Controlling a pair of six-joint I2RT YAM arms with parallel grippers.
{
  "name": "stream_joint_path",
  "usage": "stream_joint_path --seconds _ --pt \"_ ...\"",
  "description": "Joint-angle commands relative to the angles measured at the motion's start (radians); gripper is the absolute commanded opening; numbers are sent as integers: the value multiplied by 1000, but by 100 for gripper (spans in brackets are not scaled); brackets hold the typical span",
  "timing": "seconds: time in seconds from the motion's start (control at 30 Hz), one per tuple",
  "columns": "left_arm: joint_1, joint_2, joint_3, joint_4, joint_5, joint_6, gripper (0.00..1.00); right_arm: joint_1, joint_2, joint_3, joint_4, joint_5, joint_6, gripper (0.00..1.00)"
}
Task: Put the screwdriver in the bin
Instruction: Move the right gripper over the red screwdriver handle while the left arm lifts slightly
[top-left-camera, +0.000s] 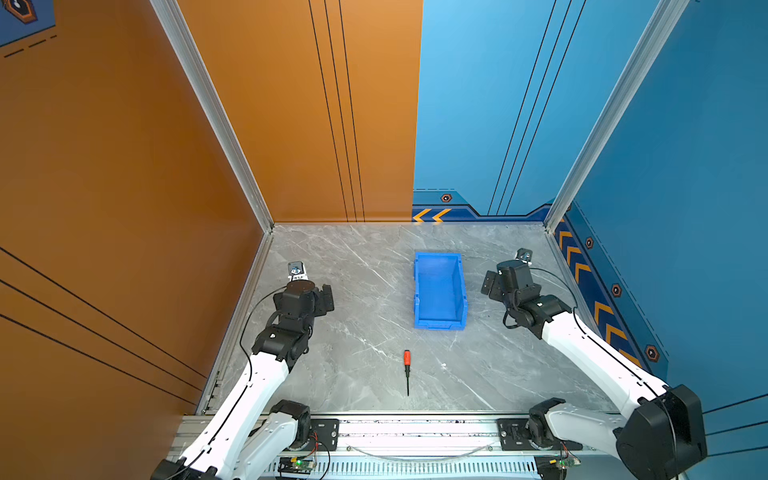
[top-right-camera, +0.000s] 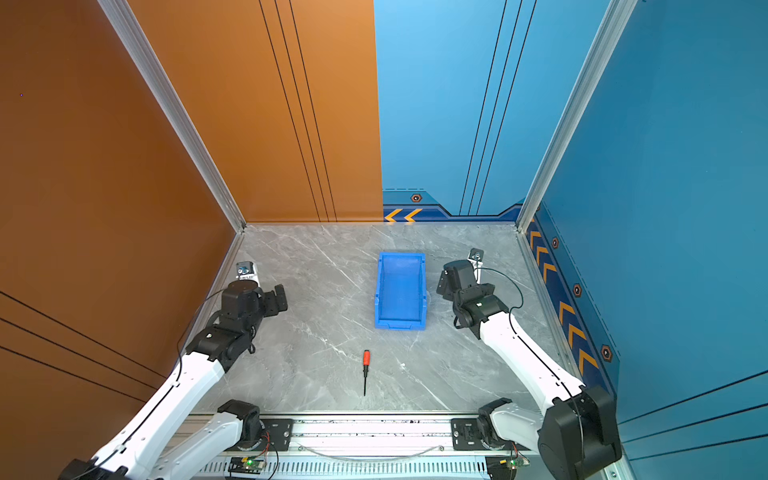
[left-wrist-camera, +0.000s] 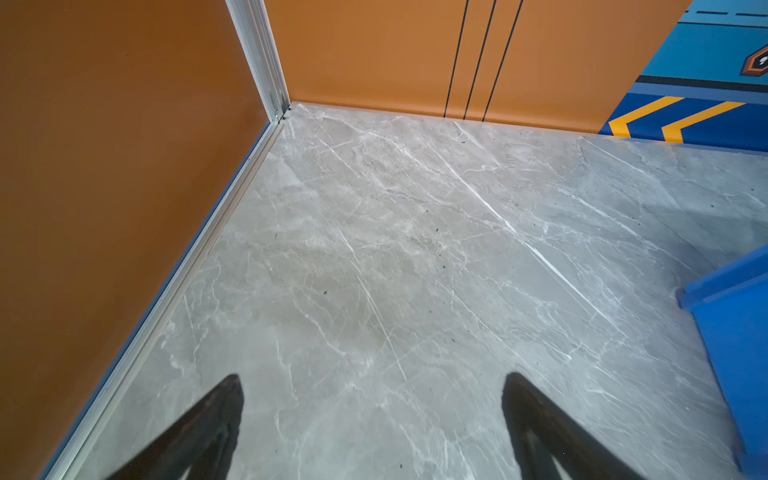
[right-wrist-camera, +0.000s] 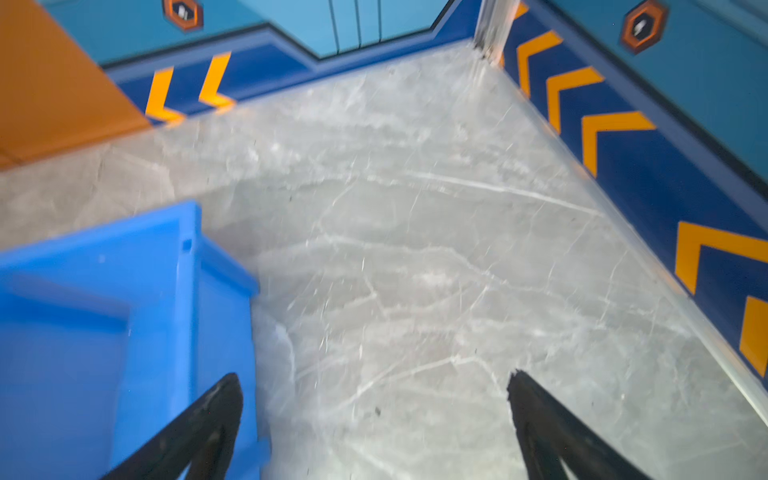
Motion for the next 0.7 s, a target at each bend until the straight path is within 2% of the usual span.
stream_joint_path --seconds 0.0,0.1,0.2,0.3,0.47,0.57,0.67 --pt "-17 -81 41 -294 81 -159 98 41 -75 -48 -148 -69 90 100" --pt "-29 -129 67 -435 132 -248 98 75 -116 -78 -183 -103 95 100" --pt "-54 -147 87 -526 174 -275 98 100 -152 -128 -191 -142 109 100" --pt "-111 -148 108 -536 184 -276 98 132 -199 -177 -204 -164 158 100" --pt "-129 -134 104 -531 200 -337 98 208 -281 -217 -234 -176 223 100" --pt "-136 -153 62 -507 225 -390 98 255 -282 -216 -247 -164 232 100" --pt "-140 -165 30 -507 246 -387 98 330 -261 -211 -256 -141 266 100"
